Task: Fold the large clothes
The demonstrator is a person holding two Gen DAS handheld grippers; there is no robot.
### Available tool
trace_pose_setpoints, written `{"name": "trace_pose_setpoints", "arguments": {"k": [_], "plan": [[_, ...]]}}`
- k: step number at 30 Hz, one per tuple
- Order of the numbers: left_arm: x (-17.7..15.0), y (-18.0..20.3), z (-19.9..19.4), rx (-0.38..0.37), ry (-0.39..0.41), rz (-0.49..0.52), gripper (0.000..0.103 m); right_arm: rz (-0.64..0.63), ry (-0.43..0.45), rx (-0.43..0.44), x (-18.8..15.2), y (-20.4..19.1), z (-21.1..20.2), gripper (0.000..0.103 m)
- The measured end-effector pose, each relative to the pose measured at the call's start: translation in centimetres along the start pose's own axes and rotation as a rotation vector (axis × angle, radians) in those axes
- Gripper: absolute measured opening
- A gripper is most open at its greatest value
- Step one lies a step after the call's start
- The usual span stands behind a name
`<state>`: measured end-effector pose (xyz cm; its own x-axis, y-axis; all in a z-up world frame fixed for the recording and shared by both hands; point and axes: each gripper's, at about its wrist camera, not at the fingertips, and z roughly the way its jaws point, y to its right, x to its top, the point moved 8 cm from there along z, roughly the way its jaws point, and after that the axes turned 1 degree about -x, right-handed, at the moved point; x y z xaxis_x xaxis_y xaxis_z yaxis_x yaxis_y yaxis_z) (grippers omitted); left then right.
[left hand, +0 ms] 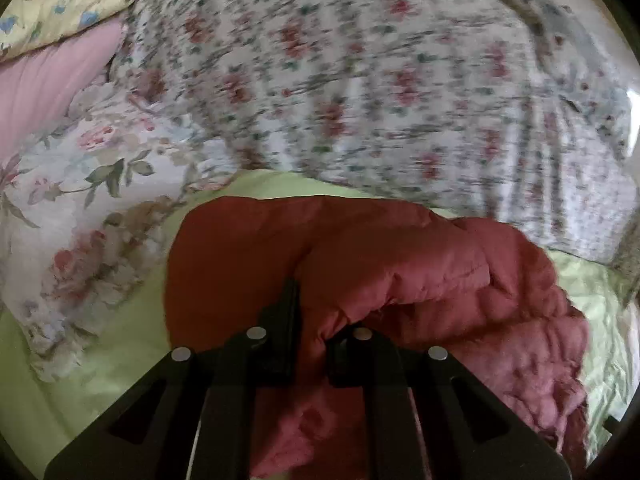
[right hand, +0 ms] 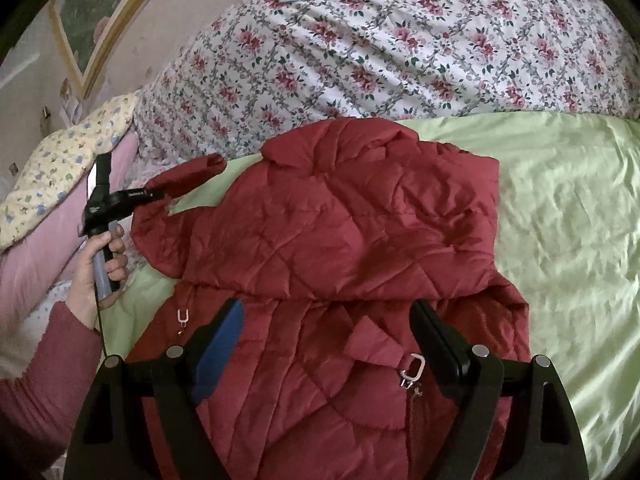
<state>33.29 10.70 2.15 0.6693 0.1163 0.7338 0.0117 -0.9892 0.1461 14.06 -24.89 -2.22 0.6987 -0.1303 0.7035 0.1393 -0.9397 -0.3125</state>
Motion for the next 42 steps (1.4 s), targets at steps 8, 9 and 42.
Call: {"name": "trace_pose_setpoints", "arguments": {"k": [8,9,42], "plan": [[-2.4,6.3,-2.3,-0.159,0.005,-0.006,0.009,0.026,-0.026,-0.002,-0.7,0.4,0.3,0.086],[-2.9,7.5,-2.5,-0.186,-0.002,-0.003,0.009,0.029,-0.03,-0.002,-0.8,0.5,0.4,0.086],[-11.6,19.7,0.2,-0.365,-0.165,0.07,0.012,0.537,-0.129,0.44,4.1,4.3,13.0,0.026]]}}
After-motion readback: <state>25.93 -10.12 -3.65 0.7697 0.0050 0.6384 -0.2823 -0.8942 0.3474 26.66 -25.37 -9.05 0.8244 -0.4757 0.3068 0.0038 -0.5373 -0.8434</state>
